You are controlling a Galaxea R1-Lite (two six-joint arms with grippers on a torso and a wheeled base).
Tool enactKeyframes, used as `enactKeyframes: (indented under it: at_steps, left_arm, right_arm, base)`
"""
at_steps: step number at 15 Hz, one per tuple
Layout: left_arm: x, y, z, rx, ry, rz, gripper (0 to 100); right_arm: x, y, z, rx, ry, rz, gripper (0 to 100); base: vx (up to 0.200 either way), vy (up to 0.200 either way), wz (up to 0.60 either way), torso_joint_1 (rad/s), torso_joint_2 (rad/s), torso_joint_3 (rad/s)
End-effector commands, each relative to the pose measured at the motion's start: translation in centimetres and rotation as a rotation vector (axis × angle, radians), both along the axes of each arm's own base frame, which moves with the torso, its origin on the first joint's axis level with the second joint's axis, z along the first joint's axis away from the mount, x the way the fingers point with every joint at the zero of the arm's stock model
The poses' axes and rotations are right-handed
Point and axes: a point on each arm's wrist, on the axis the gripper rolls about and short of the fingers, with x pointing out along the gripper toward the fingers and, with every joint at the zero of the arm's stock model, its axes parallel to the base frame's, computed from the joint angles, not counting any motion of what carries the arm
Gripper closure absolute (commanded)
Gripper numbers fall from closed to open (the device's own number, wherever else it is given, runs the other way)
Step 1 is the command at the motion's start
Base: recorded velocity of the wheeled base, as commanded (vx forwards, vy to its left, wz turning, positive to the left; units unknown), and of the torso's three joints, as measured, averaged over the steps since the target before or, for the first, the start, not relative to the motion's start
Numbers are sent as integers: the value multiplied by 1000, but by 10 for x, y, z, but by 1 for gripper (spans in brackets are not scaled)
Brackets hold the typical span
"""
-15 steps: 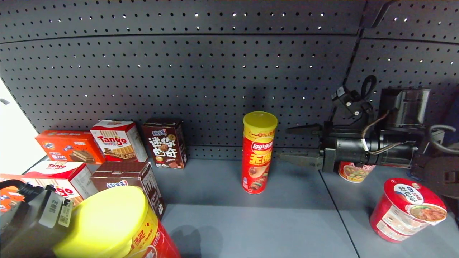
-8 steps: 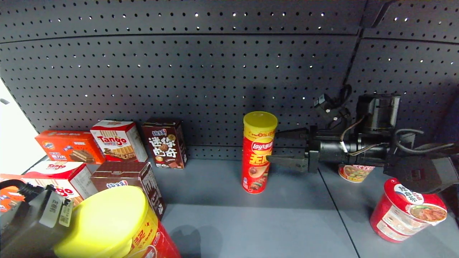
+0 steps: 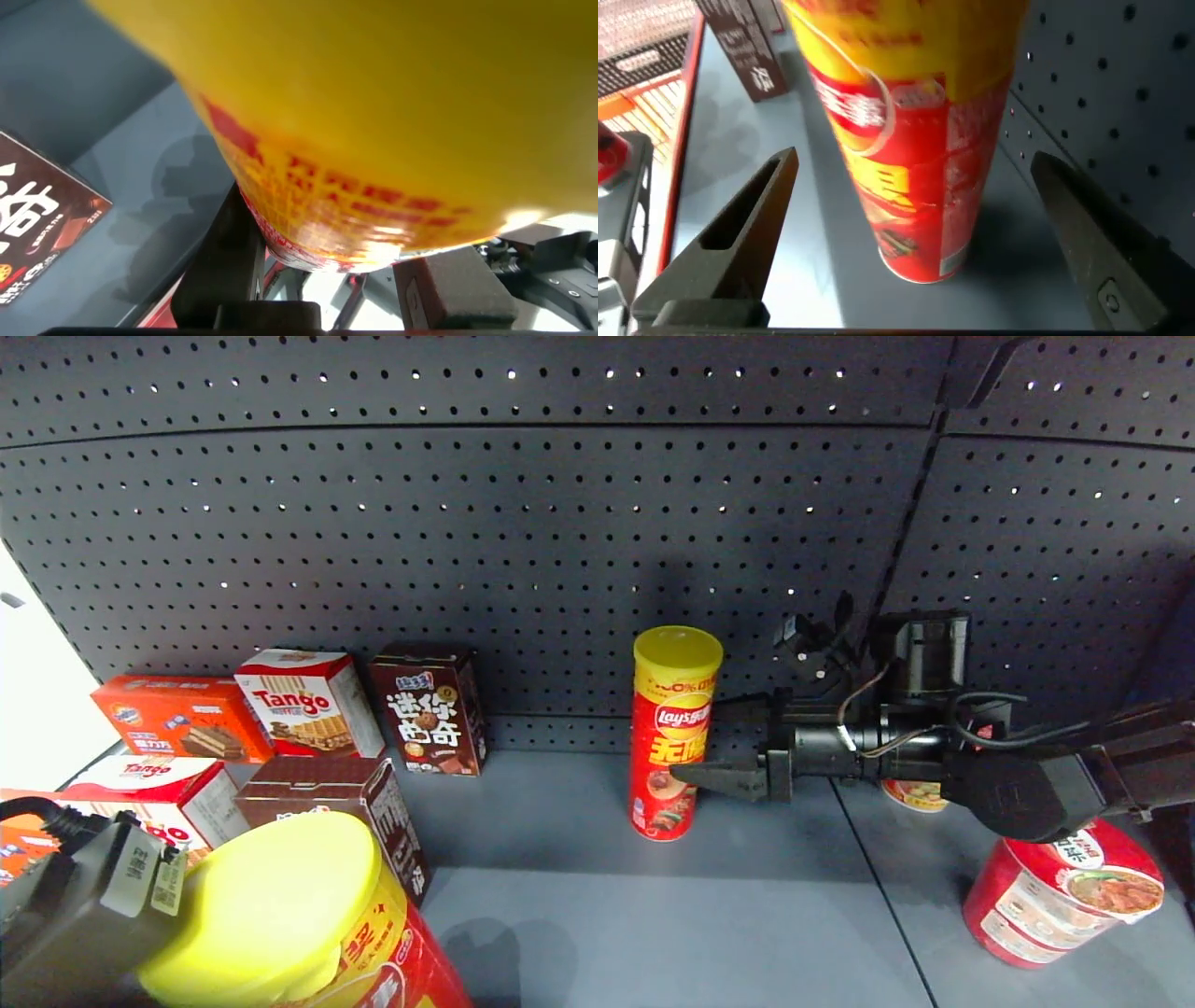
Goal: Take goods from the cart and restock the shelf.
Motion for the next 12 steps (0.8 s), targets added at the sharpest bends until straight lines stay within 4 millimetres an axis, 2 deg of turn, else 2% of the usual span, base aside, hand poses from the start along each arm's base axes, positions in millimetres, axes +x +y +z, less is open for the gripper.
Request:
enactKeyframes:
  at_steps: [1,4,12]
  left_arm:
    - [1,1,-1,1,1,11,100]
    - [-1,2,0,-2,-3,13,100]
    - [-3,5,0,-10,-2,26,100]
  right_arm:
    - [8,5,-10,-10,17,4,0]
    - [15,13,-19,-18,29,16,0]
    - [23,19,-39,-34,64,19,0]
  base:
    - [0,0,0,0,0,0]
    - [0,0,0,0,0,0]
    - [0,0,0,0,0,0]
